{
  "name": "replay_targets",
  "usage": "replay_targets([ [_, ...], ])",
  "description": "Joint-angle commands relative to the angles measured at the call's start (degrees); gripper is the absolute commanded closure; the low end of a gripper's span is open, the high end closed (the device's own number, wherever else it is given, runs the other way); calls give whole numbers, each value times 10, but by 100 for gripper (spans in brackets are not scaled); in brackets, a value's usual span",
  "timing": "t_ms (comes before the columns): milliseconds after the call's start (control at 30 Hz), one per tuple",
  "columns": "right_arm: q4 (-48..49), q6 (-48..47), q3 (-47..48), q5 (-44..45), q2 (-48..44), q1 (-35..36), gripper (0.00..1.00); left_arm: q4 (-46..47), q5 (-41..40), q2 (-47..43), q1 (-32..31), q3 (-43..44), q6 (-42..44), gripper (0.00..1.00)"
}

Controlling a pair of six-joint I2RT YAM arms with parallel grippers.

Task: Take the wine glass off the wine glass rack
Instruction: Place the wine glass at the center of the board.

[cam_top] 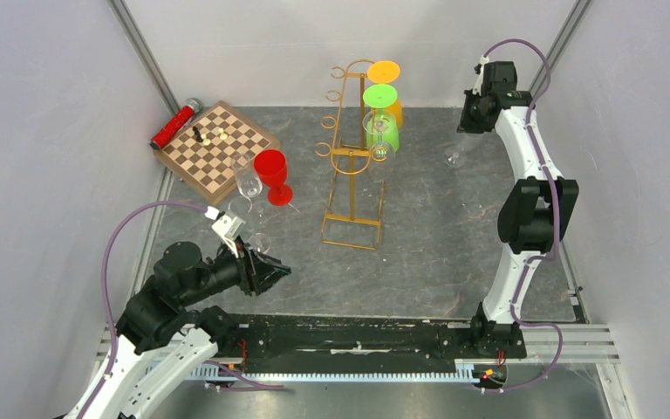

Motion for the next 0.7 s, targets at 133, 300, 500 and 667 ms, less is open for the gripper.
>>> replay_targets([
  [133, 14, -5, 34, 12, 19, -2, 100, 19, -12, 6, 4, 0, -14, 51],
  [300, 14, -2, 44, 11, 30, -2, 96, 19, -14, 5, 3, 0, -14, 51],
  [500, 17, 0, 59, 14, 37, -2, 77, 19, -13, 6, 4, 0, -14, 51],
  [667, 21, 2, 65, 20, 36, -1, 61, 19, -12, 8, 4, 0, -14, 51],
])
